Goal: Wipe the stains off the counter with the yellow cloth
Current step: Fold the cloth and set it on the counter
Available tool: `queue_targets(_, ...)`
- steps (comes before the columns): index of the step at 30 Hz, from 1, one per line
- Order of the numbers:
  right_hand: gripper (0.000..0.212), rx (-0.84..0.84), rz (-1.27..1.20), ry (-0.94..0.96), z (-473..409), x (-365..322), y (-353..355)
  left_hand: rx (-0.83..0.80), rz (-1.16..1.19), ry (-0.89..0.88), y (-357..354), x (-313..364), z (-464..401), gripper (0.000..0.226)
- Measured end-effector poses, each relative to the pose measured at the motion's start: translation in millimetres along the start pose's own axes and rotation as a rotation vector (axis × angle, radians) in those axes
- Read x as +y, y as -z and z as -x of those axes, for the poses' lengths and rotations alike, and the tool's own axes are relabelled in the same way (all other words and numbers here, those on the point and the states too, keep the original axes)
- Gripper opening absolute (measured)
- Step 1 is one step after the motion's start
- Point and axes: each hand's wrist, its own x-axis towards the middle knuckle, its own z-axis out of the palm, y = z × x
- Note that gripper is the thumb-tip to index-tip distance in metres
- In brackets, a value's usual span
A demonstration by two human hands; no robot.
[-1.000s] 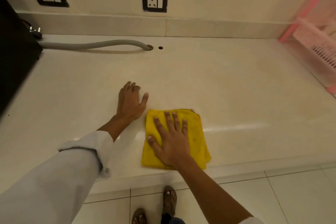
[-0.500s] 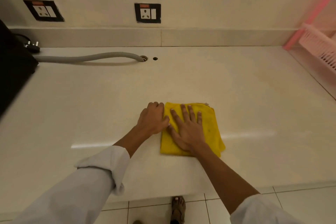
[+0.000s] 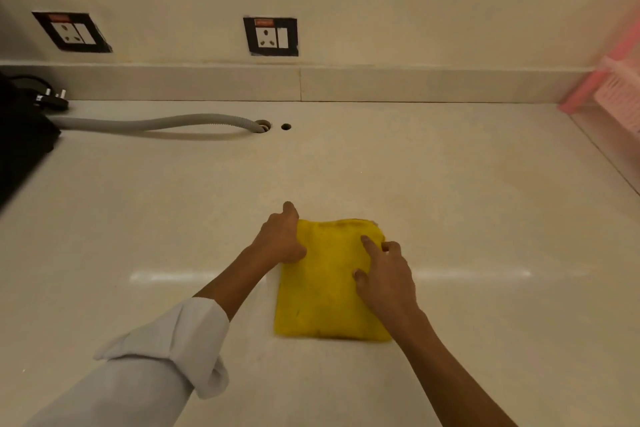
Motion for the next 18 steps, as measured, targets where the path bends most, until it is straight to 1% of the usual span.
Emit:
queue_targets(3,0.053,0.044,-0.127,0.067,-7.3,1.5,-3.6,0.006,0.12,-0.04,0.2,-5.0,-5.8,0.047)
queue_targets(8,0.049,0.163,-0.298,0.151,-25.8,8.8,0.5,0.098,0.272,-0.201,11.6,-7.4,-14.9,0.037)
queue_targets(11,0.049,0.241,-0.305,0.183,-57.4,5.0,16.2,0.182,0.308,-0.251,25.8,3.0,-35.1,0.037)
queue_targets(15,0.051,0.353,-0.287,0.221,-121.9,-4.4,56.1,0.277,0.342,-0.323,59.9,29.1,-80.7,0.038)
queue_targets(18,0.05,0.369,-0.241,0.232,-184.0,-20.9,92.6,0.342,0.35,-0.323,92.7,54.4,-130.1,0.038)
